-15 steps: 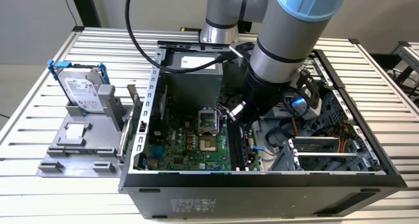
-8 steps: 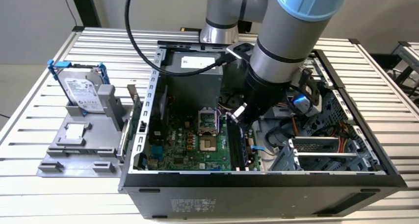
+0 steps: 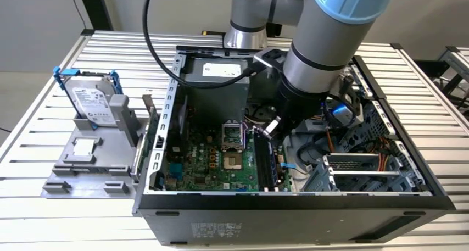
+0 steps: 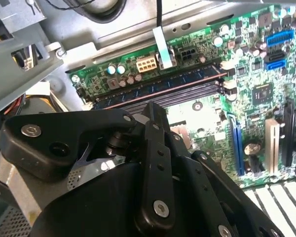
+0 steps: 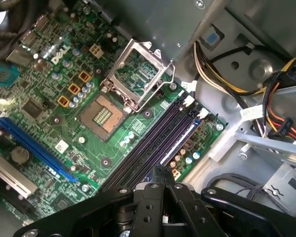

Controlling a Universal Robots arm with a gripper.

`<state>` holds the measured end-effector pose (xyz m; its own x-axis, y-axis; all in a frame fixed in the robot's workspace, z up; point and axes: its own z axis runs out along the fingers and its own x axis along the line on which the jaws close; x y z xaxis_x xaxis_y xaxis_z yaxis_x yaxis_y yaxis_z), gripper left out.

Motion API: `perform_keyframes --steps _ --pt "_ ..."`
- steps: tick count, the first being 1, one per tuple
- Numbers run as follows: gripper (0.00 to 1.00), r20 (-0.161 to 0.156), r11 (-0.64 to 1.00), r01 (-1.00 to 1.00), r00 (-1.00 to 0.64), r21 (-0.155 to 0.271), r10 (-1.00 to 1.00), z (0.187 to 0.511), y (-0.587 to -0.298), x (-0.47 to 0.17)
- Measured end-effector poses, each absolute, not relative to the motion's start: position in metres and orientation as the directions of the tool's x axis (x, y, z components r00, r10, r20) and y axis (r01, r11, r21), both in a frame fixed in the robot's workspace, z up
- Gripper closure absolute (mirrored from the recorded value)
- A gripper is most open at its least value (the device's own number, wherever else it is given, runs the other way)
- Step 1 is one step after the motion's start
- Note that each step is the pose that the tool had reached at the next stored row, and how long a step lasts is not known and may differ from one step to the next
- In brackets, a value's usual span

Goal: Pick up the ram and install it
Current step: 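Press down the ram until it locks into place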

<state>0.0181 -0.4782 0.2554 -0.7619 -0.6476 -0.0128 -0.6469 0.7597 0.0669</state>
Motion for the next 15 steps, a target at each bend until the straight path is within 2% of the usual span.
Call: perform_keyframes --steps 15 --pt "1.00 -0.029 0.564 -0.824 -0.566 0.050 -0.824 0.2547 -0.4781 0.0181"
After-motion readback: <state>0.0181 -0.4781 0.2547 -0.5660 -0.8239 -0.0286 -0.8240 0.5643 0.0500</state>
